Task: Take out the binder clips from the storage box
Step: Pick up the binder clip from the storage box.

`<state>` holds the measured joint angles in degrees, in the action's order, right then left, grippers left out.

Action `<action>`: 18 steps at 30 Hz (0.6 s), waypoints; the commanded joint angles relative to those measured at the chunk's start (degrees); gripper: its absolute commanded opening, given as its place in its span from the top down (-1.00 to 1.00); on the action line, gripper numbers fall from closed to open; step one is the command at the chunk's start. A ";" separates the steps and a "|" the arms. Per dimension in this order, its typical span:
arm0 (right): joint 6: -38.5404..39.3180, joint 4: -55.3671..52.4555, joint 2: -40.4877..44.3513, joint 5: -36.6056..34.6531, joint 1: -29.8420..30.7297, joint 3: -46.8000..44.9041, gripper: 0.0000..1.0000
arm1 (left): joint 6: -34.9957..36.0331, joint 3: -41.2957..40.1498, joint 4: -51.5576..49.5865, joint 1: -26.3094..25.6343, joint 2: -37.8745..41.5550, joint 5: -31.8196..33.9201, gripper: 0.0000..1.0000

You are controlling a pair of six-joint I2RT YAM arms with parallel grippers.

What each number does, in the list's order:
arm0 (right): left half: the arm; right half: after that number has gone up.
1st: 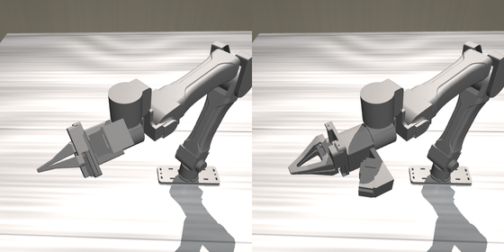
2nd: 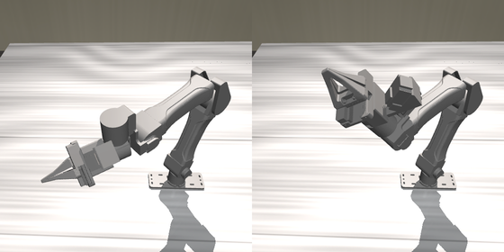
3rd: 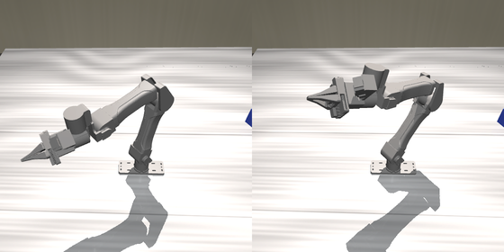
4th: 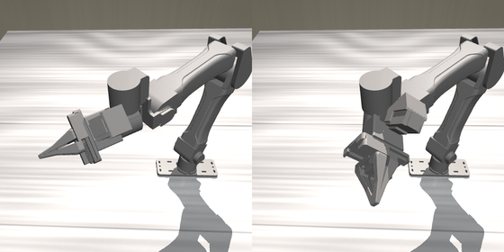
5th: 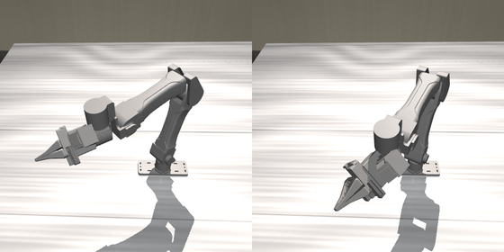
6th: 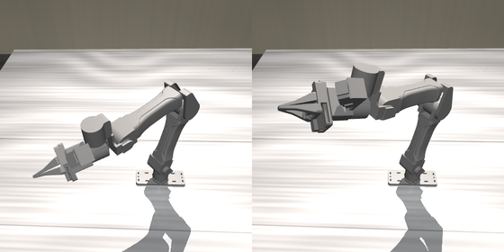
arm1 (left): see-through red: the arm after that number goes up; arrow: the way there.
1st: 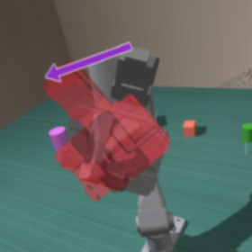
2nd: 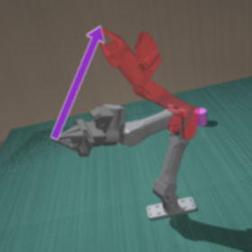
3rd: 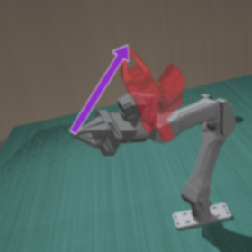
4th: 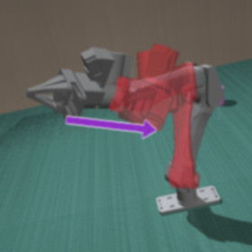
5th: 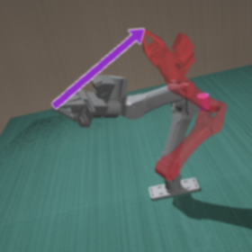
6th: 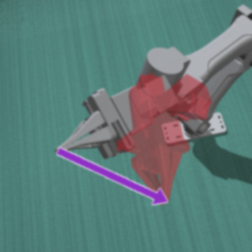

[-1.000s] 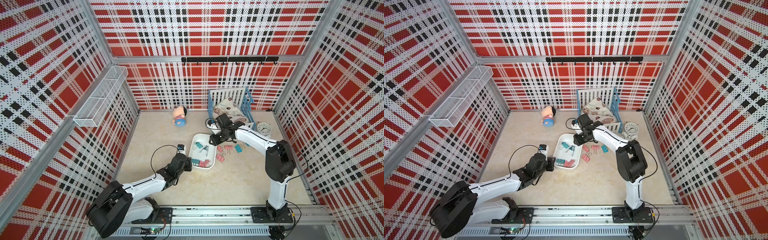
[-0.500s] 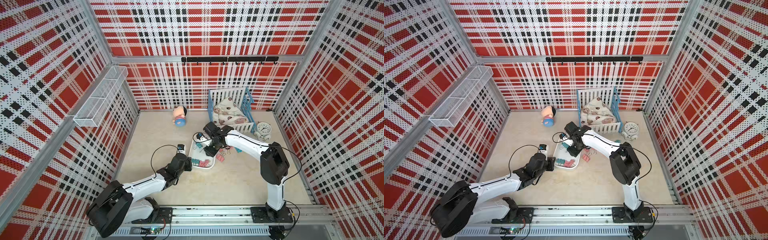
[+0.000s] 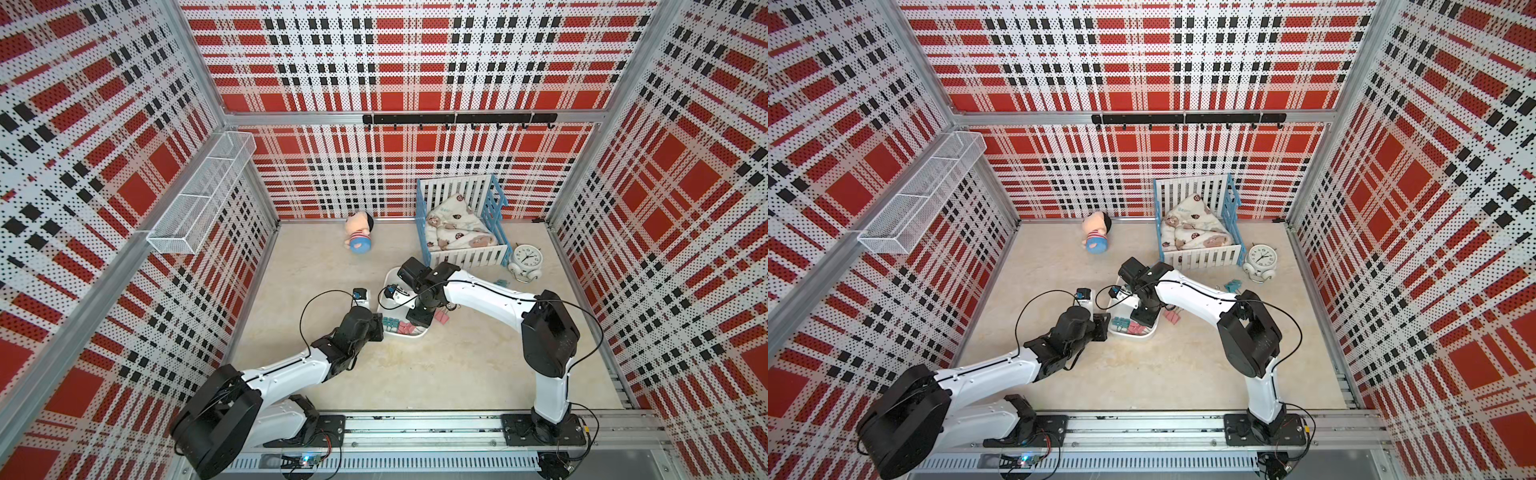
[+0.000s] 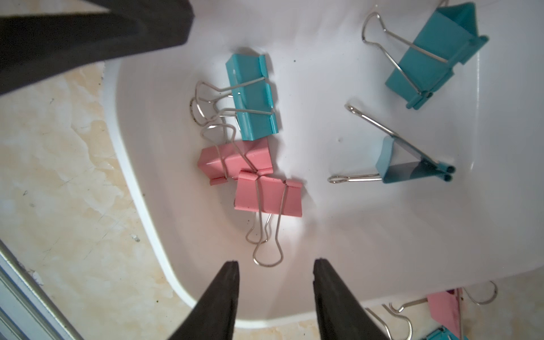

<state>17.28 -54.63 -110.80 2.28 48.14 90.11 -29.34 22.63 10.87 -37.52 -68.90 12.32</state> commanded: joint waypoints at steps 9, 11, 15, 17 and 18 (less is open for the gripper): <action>2.69 -1.33 -1.55 -0.88 1.52 -0.64 0.05 | -0.37 -0.75 -0.26 0.51 0.86 0.31 0.38; 2.89 -1.52 -1.88 -1.04 1.52 -0.81 0.06 | -0.32 -0.71 -0.14 0.47 0.54 0.01 0.38; 3.37 -1.46 -2.44 -1.36 1.57 -1.17 0.08 | -0.28 -0.78 -0.07 0.48 0.18 -0.04 0.38; 3.54 -1.44 -2.69 -1.45 1.52 -1.33 0.09 | -0.32 -0.81 -0.16 0.51 0.30 -0.04 0.39; 3.64 -1.43 -2.89 -1.70 1.51 -1.40 0.09 | -0.28 -0.75 -0.23 0.58 0.36 -0.09 0.38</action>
<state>20.16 -55.24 -112.62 1.21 49.23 89.43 -29.56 22.52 10.87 -37.32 -68.73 12.40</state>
